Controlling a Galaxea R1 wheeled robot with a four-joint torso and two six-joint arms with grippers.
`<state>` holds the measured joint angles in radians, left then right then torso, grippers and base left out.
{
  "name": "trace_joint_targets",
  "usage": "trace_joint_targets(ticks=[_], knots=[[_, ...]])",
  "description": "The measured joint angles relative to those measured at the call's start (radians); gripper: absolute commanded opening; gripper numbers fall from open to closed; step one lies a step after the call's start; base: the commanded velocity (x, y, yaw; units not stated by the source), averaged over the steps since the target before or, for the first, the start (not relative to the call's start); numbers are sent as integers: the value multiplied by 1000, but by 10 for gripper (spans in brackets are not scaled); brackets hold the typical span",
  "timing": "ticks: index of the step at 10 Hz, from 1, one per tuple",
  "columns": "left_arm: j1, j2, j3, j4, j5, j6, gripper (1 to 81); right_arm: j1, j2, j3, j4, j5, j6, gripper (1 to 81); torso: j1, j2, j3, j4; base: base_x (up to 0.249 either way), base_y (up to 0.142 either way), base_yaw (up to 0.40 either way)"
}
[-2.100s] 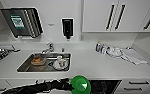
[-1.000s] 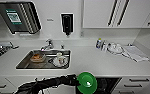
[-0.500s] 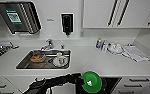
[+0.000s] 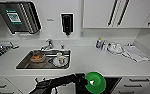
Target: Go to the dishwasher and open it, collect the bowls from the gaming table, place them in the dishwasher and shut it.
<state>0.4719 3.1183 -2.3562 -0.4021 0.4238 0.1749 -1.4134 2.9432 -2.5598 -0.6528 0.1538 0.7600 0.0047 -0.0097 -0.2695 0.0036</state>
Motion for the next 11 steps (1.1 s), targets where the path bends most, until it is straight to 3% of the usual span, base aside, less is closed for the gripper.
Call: trace_joint_targets(ticks=[4, 6, 7, 8, 11], knots=[[-48, 54, -8, 7, 4, 0, 10, 1, 3, 0, 0, 1, 0, 10, 0, 0, 0, 0, 0, 0, 0], [-56, 40, -28, 16, 4, 0, 10, 1, 3, 0, 0, 2, 0, 10, 0, 0, 0, 0, 0, 0, 0], [-56, 39, -38, 30, 4, 10, 811, 1, 3, 0, 0, 2, 0, 10, 0, 0, 0, 0, 0, 0, 0], [-56, 44, -49, 32, 3, -10, 811, 1, 3, 0, 0, 2, 0, 10, 0, 0, 0, 0, 0, 0, 0], [-56, 45, -131, 67, 29, -7, 811, 1, 3, 0, 0, 1, 0, 10, 0, 0, 0, 0, 0, 0, 0]])
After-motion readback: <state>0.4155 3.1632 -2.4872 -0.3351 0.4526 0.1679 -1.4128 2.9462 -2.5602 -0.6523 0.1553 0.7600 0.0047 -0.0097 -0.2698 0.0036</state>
